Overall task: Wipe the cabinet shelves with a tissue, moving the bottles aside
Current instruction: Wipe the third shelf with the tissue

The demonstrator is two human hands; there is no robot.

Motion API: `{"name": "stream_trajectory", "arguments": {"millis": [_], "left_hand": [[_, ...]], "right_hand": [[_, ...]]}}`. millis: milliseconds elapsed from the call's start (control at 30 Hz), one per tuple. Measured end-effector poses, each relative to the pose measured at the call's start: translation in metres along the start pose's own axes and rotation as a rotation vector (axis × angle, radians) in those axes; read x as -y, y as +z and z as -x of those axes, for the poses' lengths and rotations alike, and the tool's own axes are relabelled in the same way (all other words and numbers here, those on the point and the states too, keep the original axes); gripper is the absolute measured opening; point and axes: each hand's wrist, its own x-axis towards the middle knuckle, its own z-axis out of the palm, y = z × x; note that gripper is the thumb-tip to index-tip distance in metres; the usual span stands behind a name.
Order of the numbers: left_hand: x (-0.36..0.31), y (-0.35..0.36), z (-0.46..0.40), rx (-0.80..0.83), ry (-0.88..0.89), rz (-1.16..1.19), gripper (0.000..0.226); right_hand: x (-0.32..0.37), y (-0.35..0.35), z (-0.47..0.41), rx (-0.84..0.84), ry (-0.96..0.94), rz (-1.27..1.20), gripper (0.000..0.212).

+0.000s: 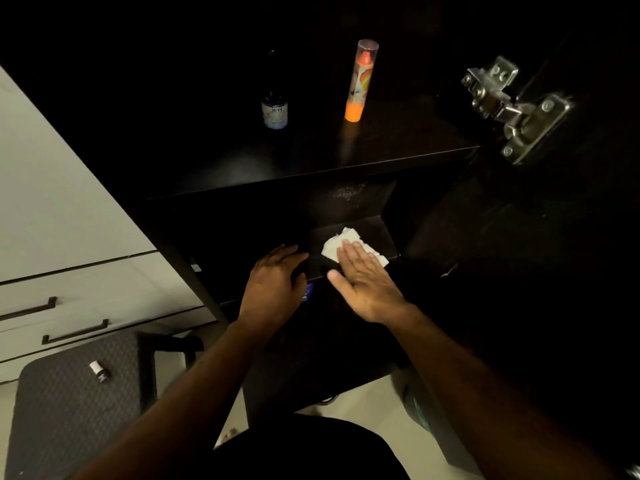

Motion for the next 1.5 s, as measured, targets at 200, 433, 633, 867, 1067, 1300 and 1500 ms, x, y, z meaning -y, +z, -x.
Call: {"name": "stream_trajectory", "arguments": {"millis": [200, 433, 633, 867, 1067, 1300, 1500], "left_hand": [[0.010, -0.005, -0.006, 0.049, -0.017, 0.005, 0.047], [0.014, -0.005, -0.011, 0.128, -0.004, -0.046, 0.051], [0.016, -0.003, -0.007, 0.153, -0.002, -0.080, 0.052], [0.020, -0.006, -0.005, 0.151, -0.019, -0.072, 0.053], [0.024, -0.008, -0.007, 0.127, -0.051, -0.030, 0.053], [0.025, -0.008, -0.002, 0.090, -0.063, 0.006, 0.052], [0.018, -0.007, 0.005, 0.048, -0.100, -0.036, 0.053]], "right_hand": [[-0.011, -0.023, -0.044, -0.017, 0.260, -0.013, 0.070], [-0.009, -0.013, -0.024, -0.041, 0.296, 0.003, 0.071], [0.016, -0.035, -0.062, -0.070, 0.470, -0.051, 0.073], [0.021, -0.028, -0.045, -0.116, 0.559, 0.007, 0.079], [0.024, -0.015, -0.031, -0.112, 0.593, 0.108, 0.086], [0.000, -0.009, -0.055, -0.153, 0.358, -0.012, 0.087], [0.001, 0.002, -0.014, -0.067, 0.074, 0.030, 0.082]]}}
